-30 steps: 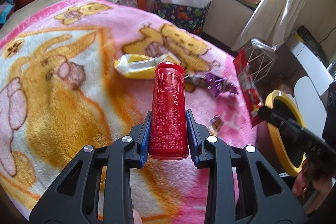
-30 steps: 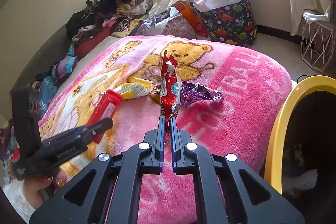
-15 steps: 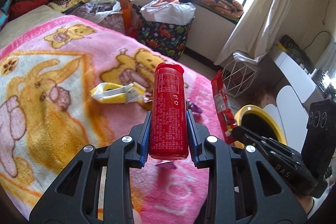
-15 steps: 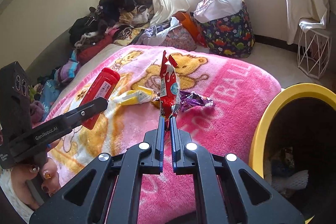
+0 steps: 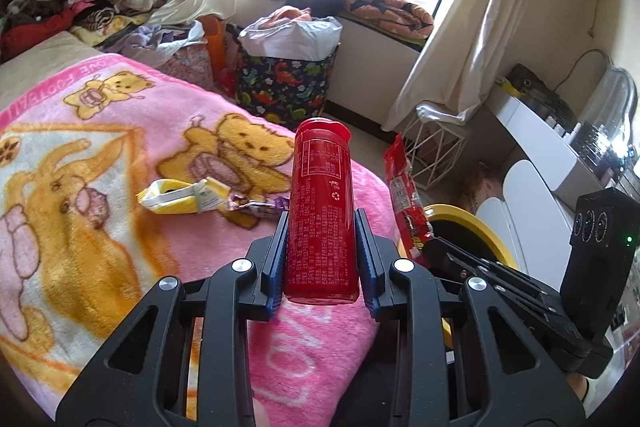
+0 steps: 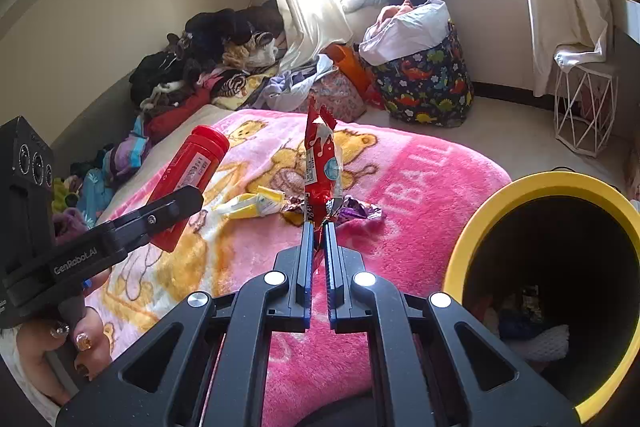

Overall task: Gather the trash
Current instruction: 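Carry the red can and red snack bag in both tools over the yellow bin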

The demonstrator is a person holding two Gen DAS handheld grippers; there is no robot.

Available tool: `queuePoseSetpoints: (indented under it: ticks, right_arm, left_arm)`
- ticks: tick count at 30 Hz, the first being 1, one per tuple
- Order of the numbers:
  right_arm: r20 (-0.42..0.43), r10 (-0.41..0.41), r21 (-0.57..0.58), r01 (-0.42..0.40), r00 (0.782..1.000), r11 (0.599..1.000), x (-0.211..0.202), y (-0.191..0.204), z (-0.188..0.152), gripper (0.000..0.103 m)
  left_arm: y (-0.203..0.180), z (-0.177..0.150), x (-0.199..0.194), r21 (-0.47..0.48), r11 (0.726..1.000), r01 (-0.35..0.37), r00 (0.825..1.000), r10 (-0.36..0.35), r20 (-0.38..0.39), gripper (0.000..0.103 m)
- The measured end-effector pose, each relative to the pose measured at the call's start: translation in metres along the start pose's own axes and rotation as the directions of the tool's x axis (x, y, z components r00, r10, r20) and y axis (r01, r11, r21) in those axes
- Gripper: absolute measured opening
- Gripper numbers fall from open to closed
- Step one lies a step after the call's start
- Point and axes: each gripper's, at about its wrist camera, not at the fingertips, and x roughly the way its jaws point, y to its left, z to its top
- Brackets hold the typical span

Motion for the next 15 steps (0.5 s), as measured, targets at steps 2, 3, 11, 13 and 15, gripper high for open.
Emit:
queuePoseSetpoints:
  ticks: [2, 3, 11, 13, 15]
  right_arm:
    - [0.007, -0.003, 0.003, 0.003, 1.000, 1.000, -0.004, -0.002, 0.000, 0.006]
    - [0.011, -0.004, 0.006, 0.004, 1.000, 1.000, -0.007, -0.004, 0.000, 0.006]
    - [0.031, -0.017, 0.021, 0.016, 0.999, 1.000, -0.020, -0.013, -0.001, 0.006]
    - [0.035, -0.019, 0.025, 0.019, 0.999, 1.000, -0.022, -0.016, -0.001, 0.006]
    - [0.040, -0.022, 0.031, 0.021, 0.999, 0.999, -0.025, -0.018, -0.001, 0.006]
  left_arm:
    - [-0.004, 0.000, -0.001, 0.004, 1.000, 0.009, 1.000, -0.009, 0.001, 0.024]
    - [-0.006, 0.000, -0.002, 0.006, 1.000, 0.011, 1.000, -0.012, 0.001, 0.024]
    - [-0.024, -0.002, -0.007, 0.033, 0.999, 0.032, 0.999, -0.033, 0.009, 0.024]
    - [-0.027, -0.002, -0.007, 0.036, 0.999, 0.039, 0.999, -0.039, 0.008, 0.024]
    - [-0.031, -0.003, -0.006, 0.038, 0.998, 0.046, 0.999, -0.046, 0.005, 0.024]
